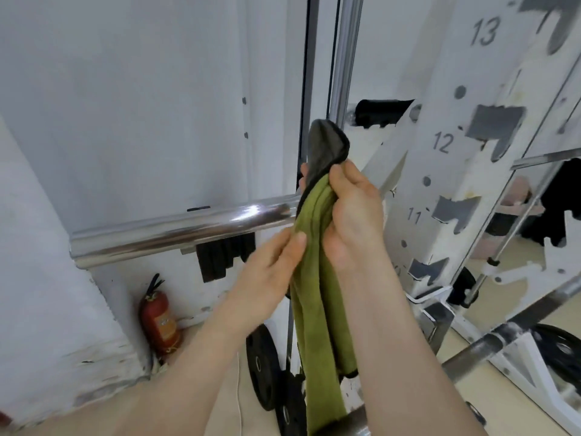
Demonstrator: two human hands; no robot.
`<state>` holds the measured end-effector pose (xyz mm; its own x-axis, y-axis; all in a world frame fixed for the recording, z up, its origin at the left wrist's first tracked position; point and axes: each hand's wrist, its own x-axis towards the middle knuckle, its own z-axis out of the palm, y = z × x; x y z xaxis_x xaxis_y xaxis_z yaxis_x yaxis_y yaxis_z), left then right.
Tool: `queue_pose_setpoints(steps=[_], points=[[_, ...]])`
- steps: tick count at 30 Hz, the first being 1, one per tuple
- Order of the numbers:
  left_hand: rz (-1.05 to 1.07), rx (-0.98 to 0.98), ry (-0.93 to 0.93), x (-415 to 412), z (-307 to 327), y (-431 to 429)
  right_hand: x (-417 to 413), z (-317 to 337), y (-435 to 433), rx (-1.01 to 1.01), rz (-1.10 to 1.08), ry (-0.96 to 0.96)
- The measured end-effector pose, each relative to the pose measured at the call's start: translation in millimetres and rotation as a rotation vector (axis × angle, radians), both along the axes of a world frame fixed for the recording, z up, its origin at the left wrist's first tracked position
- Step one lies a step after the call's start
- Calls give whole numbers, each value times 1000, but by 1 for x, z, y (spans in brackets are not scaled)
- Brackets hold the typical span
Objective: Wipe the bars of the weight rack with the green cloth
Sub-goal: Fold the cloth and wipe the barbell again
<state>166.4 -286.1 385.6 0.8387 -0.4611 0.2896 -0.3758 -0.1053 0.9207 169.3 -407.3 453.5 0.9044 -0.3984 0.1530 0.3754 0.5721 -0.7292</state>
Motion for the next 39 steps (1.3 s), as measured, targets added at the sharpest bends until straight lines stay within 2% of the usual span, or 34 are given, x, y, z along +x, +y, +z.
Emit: queue_pose_setpoints(steps=[1,2,5,8,10,12,13,15,18,20,23,26,28,31,33,35,37,39], points=[[-90,-38,153,-15,-7,-7,-6,0,0,-48,-1,-1],[-108,8,173,-25,-15,-11,-15,-1,-2,-145,-9,1],[48,150,1,-51,-21,-25,-59,-7,-17,-565,1,-67],[79,29,-37,-82,-19,-58,-97,-17,-53,-895,49,-147],[57,63,-61,-100,-27,-88,-115,-31,-90,-1111,20,-140],[1,179,-151,-113,-47,-119,-128,-56,-130,-1294,-12,-65],[-1,281,-283,-117,-61,-133,-134,-72,-148,-1354,-15,-18],[0,554,-565,-120,-95,-161,-143,-111,-183,-1417,-25,56],[-60,891,-736,-128,-132,-199,-149,-167,-232,-1583,-59,113],[-8,1019,-750,-129,-135,-224,-151,-190,-265,-1590,-137,204],[146,991,-744,-118,-135,-266,-148,-205,-311,-1622,-328,297],[104,908,-637,-103,-139,-314,-140,-210,-350,-1562,-494,433],[68,956,-521,-98,-136,-342,-138,-215,-367,-1438,-548,533],[27,1133,-429,-95,-134,-349,-139,-224,-373,-1383,-538,478],[31,1232,-531,-106,-132,-333,-142,-229,-369,-1387,-451,477],[31,1303,-554,-121,-131,-309,-148,-228,-361,-1340,-400,491],[19,1275,-546,-136,-125,-286,-160,-230,-346,-1339,-391,472],[3,1192,-586,-144,-126,-268,-178,-230,-327,-1299,-278,459]])
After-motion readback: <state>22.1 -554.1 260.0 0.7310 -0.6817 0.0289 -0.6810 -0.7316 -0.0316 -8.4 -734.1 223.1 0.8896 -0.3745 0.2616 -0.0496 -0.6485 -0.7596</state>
